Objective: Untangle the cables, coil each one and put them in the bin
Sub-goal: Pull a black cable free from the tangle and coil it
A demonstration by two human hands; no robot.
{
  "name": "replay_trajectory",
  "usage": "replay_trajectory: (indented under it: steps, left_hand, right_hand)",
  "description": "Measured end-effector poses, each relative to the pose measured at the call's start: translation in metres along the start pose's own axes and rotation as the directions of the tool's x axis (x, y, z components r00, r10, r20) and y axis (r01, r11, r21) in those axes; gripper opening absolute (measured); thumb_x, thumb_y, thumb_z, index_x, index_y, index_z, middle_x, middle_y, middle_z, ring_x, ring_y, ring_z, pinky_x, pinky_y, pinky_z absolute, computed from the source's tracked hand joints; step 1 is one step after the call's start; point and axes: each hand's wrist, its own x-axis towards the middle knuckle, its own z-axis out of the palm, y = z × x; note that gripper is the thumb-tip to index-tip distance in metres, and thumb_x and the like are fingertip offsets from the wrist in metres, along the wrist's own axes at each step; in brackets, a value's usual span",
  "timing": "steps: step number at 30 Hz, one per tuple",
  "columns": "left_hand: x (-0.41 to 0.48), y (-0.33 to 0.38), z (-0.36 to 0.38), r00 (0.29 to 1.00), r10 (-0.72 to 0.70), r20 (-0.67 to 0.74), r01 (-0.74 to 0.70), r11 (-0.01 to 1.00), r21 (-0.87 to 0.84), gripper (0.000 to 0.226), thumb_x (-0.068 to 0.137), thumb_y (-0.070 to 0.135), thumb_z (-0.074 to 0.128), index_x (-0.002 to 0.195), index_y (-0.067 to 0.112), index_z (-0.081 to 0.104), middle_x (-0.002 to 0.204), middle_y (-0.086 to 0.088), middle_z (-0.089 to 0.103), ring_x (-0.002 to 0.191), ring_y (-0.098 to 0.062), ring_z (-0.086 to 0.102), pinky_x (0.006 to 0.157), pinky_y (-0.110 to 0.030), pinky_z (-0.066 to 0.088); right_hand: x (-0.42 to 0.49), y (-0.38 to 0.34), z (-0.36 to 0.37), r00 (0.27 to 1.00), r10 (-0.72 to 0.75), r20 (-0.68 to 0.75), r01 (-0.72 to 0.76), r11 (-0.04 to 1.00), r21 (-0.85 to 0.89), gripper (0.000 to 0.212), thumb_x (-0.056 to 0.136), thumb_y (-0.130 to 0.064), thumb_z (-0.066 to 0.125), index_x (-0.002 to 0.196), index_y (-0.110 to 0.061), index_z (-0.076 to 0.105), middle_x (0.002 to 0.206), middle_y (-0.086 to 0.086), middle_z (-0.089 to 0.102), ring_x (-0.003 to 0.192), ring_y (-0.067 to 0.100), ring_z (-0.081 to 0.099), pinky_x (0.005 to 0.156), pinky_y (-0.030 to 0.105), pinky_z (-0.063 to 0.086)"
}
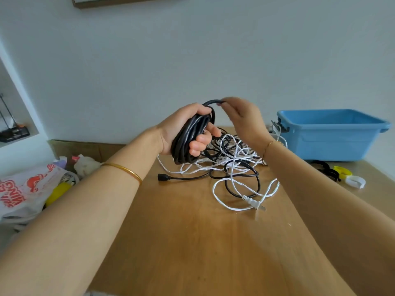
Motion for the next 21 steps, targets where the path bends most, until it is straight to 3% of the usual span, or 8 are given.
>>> replay_trajectory:
  steps: [3, 6, 8, 9, 11, 16, 18, 21]
  left_hand:
    - [0.002, -0.005, 0.004, 0.979, 0.058, 0.197, -0.019, 0.981, -0.195, 0.046, 0.083, 0.041, 0.040, 0.085, 0.000, 0.061, 0.048, 0.000, 0.044, 0.032, -0.009, 0.041, 0.035, -0.016, 0.036]
    - [0.009, -0.013, 0.012, 0.897, 0.144, 0.418, 0.026, 0.926, -0.376, 0.043, 0.086, 0.033, 0.048, 0.095, -0.006, 0.061, 0.053, -0.005, 0.052, 0.037, -0.013, 0.047, 0.038, -0.020, 0.042]
    - [0.012, -0.014, 0.021, 0.839, 0.202, 0.506, 0.072, 0.879, -0.470, 0.042, 0.087, 0.028, 0.051, 0.101, -0.010, 0.057, 0.056, -0.010, 0.054, 0.039, -0.016, 0.043, 0.041, -0.024, 0.041]
    - [0.014, -0.015, 0.025, 0.820, 0.231, 0.523, 0.082, 0.858, -0.507, 0.042, 0.087, 0.027, 0.051, 0.103, -0.012, 0.056, 0.056, -0.011, 0.052, 0.041, -0.017, 0.040, 0.042, -0.025, 0.040]
    - [0.016, -0.014, 0.034, 0.799, 0.289, 0.527, 0.081, 0.817, -0.571, 0.043, 0.087, 0.027, 0.049, 0.103, -0.013, 0.055, 0.055, -0.007, 0.043, 0.041, -0.016, 0.038, 0.043, -0.026, 0.041]
    - [0.028, -0.023, 0.048, 0.799, 0.306, 0.518, 0.109, 0.773, -0.625, 0.045, 0.089, 0.032, 0.043, 0.103, -0.009, 0.052, 0.056, -0.007, 0.040, 0.042, -0.016, 0.039, 0.043, -0.028, 0.042]
    - [0.034, -0.032, 0.047, 0.814, 0.289, 0.505, 0.132, 0.753, -0.644, 0.042, 0.089, 0.032, 0.045, 0.101, -0.006, 0.052, 0.057, -0.011, 0.050, 0.043, -0.017, 0.042, 0.045, -0.029, 0.042]
    - [0.040, -0.045, 0.053, 0.857, 0.227, 0.463, 0.145, 0.756, -0.639, 0.036, 0.088, 0.030, 0.051, 0.096, -0.005, 0.055, 0.064, -0.015, 0.059, 0.051, -0.021, 0.053, 0.052, -0.033, 0.045]
  right_hand:
    - [-0.021, -0.002, 0.003, 0.979, 0.156, 0.130, -0.198, 0.871, 0.450, 0.025, 0.102, -0.019, 0.040, 0.100, -0.017, 0.065, 0.055, -0.017, 0.054, 0.050, -0.002, 0.045, 0.049, 0.012, 0.035]
    - [-0.037, 0.000, 0.002, 0.936, 0.257, 0.240, -0.351, 0.657, 0.667, 0.032, 0.102, -0.032, 0.036, 0.090, -0.020, 0.062, 0.058, -0.013, 0.059, 0.050, 0.000, 0.050, 0.049, 0.018, 0.039]
    - [-0.041, 0.006, -0.002, 0.922, 0.270, 0.278, -0.386, 0.599, 0.702, 0.049, 0.094, -0.055, 0.037, 0.099, -0.016, 0.066, 0.092, -0.003, 0.072, 0.086, 0.007, 0.067, 0.078, 0.029, 0.050]
    - [-0.044, 0.008, -0.006, 0.922, 0.266, 0.281, -0.386, 0.600, 0.701, 0.059, 0.088, -0.062, 0.039, 0.109, -0.013, 0.066, 0.109, 0.003, 0.070, 0.105, 0.014, 0.064, 0.093, 0.035, 0.047]
    - [-0.053, 0.009, -0.012, 0.940, 0.207, 0.271, -0.341, 0.594, 0.728, 0.058, 0.088, -0.055, 0.045, 0.123, -0.011, 0.058, 0.122, 0.008, 0.064, 0.119, 0.022, 0.057, 0.103, 0.042, 0.042]
    - [-0.074, 0.018, -0.029, 0.928, 0.139, 0.346, -0.371, 0.451, 0.812, 0.037, 0.095, -0.025, 0.049, 0.125, -0.004, 0.052, 0.112, 0.013, 0.061, 0.109, 0.027, 0.058, 0.094, 0.042, 0.048]
    - [-0.080, 0.020, -0.035, 0.912, 0.158, 0.378, -0.407, 0.461, 0.789, 0.033, 0.095, -0.020, 0.053, 0.123, -0.002, 0.052, 0.109, 0.014, 0.062, 0.103, 0.027, 0.060, 0.090, 0.041, 0.051]
    - [-0.087, 0.021, -0.046, 0.917, 0.216, 0.334, -0.397, 0.556, 0.730, 0.016, 0.093, -0.008, 0.054, 0.107, 0.000, 0.057, 0.086, 0.011, 0.064, 0.079, 0.021, 0.064, 0.069, 0.031, 0.054]
